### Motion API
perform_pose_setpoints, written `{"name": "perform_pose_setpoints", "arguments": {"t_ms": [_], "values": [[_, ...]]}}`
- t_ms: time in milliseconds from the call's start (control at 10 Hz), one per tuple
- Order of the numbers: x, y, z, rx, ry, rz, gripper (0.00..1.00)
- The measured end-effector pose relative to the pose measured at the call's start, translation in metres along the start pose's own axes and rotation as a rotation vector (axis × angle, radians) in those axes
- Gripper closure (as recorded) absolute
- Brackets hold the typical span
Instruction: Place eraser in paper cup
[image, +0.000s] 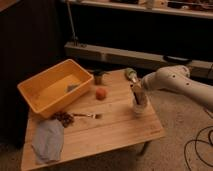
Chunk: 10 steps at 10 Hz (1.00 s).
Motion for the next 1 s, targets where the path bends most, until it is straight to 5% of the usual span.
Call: {"name": "perform_pose_setpoints", "arguments": {"t_ms": [500,1000], "values": [[-0.002,0.015,0.009,-0.047,0.011,-0.037,1.0],[0.006,0.018,0.003,-0.054,-0.008,-0.08,1.0]]}}
